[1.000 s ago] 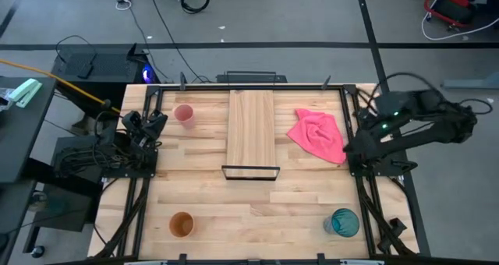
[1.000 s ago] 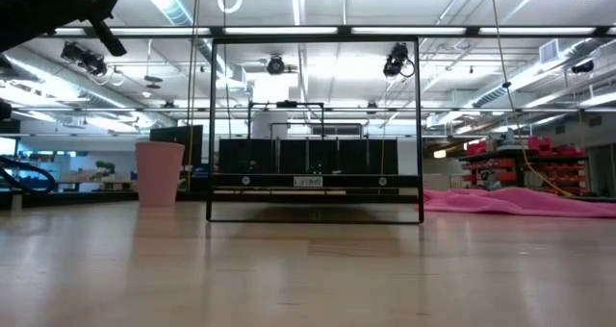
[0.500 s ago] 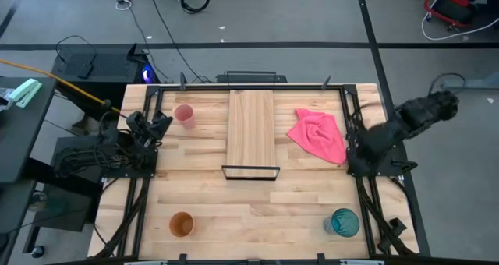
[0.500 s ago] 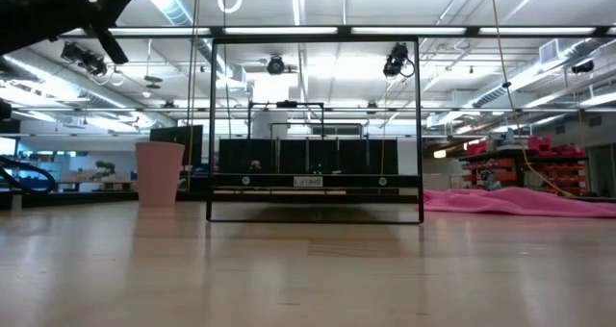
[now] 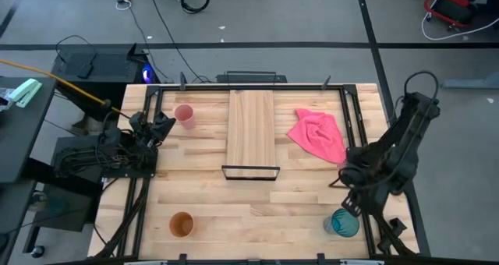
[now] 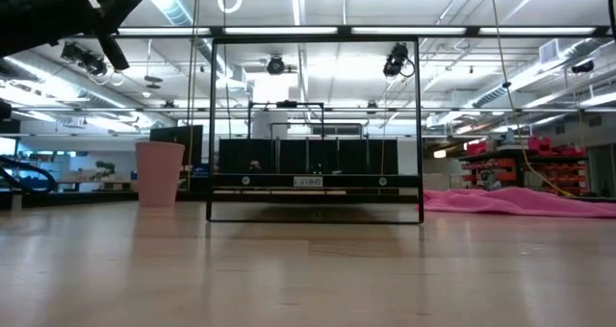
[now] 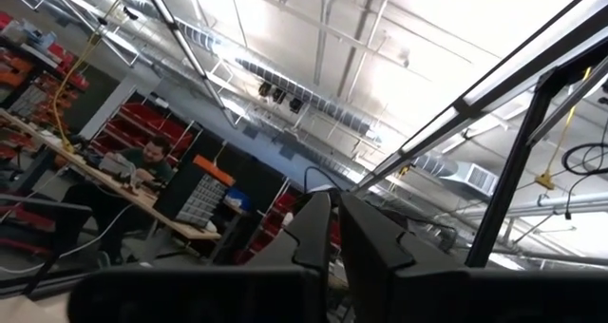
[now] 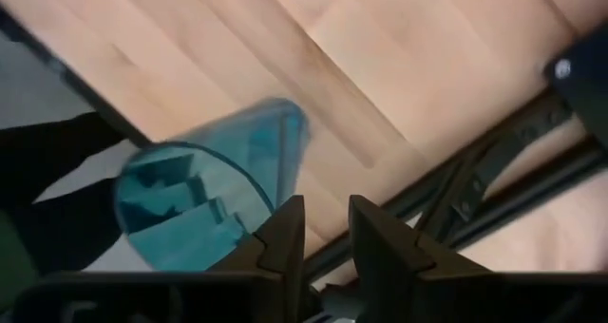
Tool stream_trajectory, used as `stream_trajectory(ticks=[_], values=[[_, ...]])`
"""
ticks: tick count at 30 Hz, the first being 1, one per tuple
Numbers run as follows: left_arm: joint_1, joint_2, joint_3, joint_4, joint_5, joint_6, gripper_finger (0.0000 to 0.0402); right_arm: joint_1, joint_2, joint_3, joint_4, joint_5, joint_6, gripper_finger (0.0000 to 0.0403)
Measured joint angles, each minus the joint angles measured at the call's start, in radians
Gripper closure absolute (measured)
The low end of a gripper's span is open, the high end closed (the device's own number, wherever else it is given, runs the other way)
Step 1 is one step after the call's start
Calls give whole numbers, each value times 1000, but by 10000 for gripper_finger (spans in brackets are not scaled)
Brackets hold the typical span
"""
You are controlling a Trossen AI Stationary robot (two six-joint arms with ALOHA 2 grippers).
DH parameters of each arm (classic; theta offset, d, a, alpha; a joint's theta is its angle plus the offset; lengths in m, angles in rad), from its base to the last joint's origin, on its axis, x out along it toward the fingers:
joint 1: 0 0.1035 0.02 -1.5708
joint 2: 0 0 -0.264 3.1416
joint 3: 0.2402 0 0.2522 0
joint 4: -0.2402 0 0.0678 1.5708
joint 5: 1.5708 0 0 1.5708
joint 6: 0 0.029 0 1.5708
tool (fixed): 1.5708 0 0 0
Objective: Stack small to large cups/mugs on shelf
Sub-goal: Put the blue cup on the shelf
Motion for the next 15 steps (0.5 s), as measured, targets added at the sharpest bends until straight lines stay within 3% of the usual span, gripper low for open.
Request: stream_trajectory(ticks=[7, 15], values=[[0, 0, 0, -3, 0, -21, 364, 76, 59, 0, 85, 0, 128, 289], [0, 0, 0, -23, 0, -26, 366, 99, 102, 0, 97, 0, 166, 275]])
